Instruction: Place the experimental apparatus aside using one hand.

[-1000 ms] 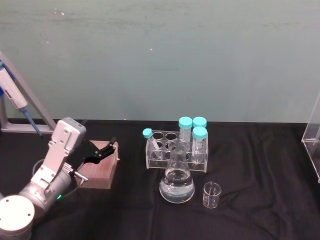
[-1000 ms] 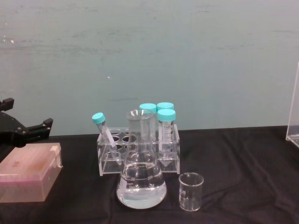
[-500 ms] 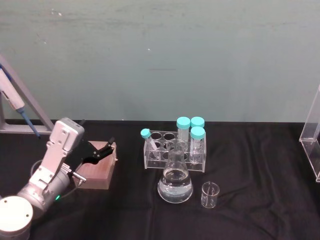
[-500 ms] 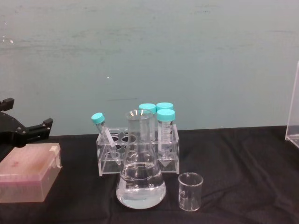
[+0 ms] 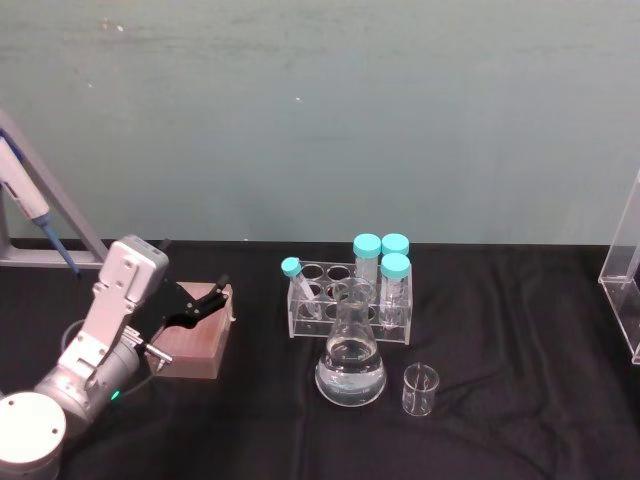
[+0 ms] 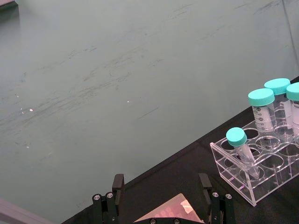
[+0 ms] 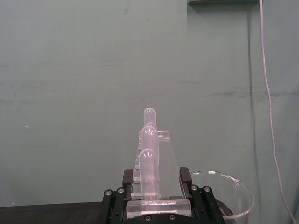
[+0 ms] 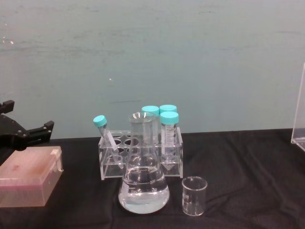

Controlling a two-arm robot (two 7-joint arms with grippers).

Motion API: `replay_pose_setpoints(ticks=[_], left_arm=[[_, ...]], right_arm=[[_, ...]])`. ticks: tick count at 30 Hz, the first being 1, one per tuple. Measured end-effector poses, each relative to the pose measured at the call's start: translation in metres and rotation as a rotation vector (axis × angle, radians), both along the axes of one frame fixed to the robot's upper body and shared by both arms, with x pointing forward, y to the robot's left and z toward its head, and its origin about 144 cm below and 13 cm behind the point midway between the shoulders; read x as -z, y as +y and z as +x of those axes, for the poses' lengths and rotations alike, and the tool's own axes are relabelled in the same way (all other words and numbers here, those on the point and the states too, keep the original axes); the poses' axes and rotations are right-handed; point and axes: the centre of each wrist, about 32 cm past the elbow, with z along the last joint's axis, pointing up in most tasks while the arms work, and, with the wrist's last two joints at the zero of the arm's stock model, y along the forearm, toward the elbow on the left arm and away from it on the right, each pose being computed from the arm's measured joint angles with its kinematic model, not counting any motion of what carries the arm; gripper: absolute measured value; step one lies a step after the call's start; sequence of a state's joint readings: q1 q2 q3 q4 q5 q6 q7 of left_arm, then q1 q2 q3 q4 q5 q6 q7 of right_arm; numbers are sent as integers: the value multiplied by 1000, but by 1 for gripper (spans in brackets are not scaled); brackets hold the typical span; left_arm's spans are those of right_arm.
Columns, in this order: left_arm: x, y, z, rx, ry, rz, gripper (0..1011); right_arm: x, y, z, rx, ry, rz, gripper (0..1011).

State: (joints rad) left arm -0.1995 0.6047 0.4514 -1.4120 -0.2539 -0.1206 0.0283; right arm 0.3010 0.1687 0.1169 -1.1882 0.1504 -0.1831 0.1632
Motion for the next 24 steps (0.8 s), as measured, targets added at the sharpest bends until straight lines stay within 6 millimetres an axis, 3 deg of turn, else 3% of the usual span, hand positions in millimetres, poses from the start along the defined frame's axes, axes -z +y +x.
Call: replay_pose_setpoints(ticks=[5, 19, 24], left_arm=[[0, 0, 0, 0, 0, 0, 1000], [0, 0, 0, 0, 0, 0, 1000], [0, 0, 0, 0, 0, 0, 1000]], right_arm=[[0, 0, 0, 0, 1, 0, 611], [0, 0, 0, 0, 2, -1, 1003], [0, 0, 0, 0, 2, -1, 1003]])
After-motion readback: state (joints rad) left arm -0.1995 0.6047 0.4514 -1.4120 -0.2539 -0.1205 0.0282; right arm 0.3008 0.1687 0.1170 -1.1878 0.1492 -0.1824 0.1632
